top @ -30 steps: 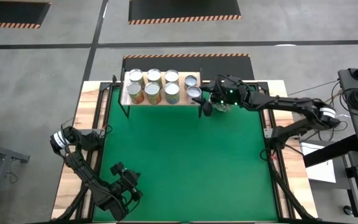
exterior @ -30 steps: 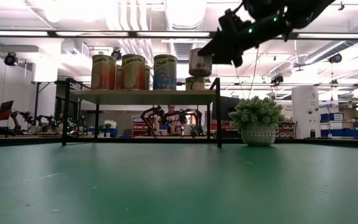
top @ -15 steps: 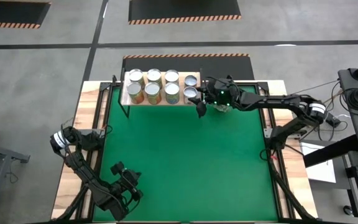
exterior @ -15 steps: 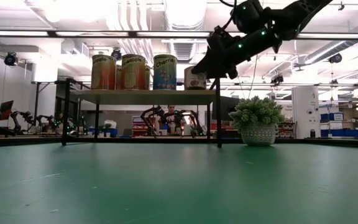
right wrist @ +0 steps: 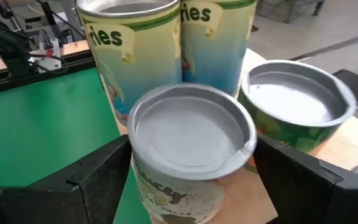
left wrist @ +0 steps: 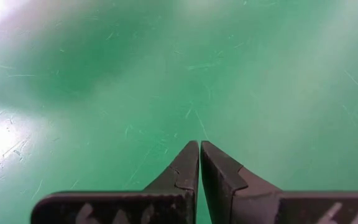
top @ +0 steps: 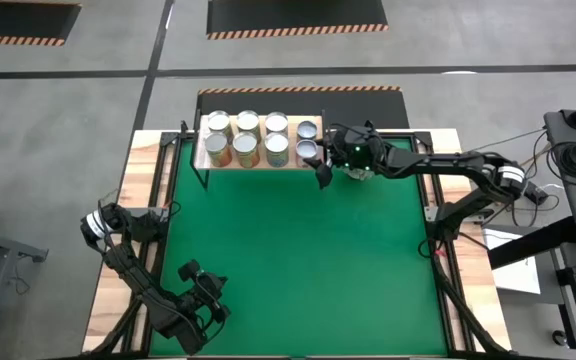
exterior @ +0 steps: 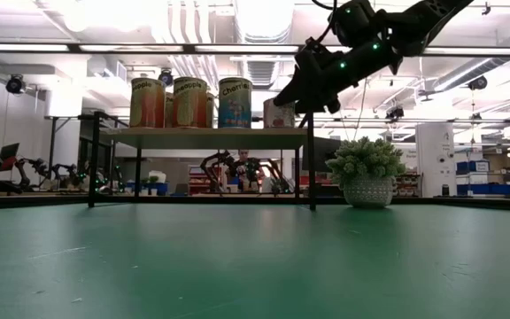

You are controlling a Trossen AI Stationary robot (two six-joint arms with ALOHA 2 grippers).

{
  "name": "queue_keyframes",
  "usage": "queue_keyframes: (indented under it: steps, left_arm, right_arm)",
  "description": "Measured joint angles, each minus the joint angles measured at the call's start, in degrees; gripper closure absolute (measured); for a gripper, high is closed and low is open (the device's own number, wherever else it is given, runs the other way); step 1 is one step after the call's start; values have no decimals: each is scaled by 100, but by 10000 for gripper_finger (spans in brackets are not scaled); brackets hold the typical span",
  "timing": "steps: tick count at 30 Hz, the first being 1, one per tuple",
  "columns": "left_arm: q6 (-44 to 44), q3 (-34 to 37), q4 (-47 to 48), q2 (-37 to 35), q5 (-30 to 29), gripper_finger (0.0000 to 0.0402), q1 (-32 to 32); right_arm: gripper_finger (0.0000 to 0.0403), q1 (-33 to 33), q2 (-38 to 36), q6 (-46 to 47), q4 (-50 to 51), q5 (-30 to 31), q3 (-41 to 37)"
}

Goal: Pick and place cans onto a shelf
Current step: Put the canned sauce on the shelf

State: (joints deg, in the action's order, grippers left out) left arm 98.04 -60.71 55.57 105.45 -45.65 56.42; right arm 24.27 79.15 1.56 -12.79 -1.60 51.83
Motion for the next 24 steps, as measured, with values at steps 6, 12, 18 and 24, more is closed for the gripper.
queue_keyframes:
  steps: [6,12,18,24]
  left_arm:
    - [0,0,0,0,0,402,0]
    - [0,2,-2,0,-2,402,0]
    - [0,2,0,0,-7,402,0]
    - [2,4,-1,0,-43,402,-5]
  right_arm:
    - [86,-2,-138,1,112,20,4]
    - [92,-2,-342,88,441,21,73]
    - [101,-2,-577,137,1737,19,659]
    - [144,-2,-399,-303,2901,14,1529]
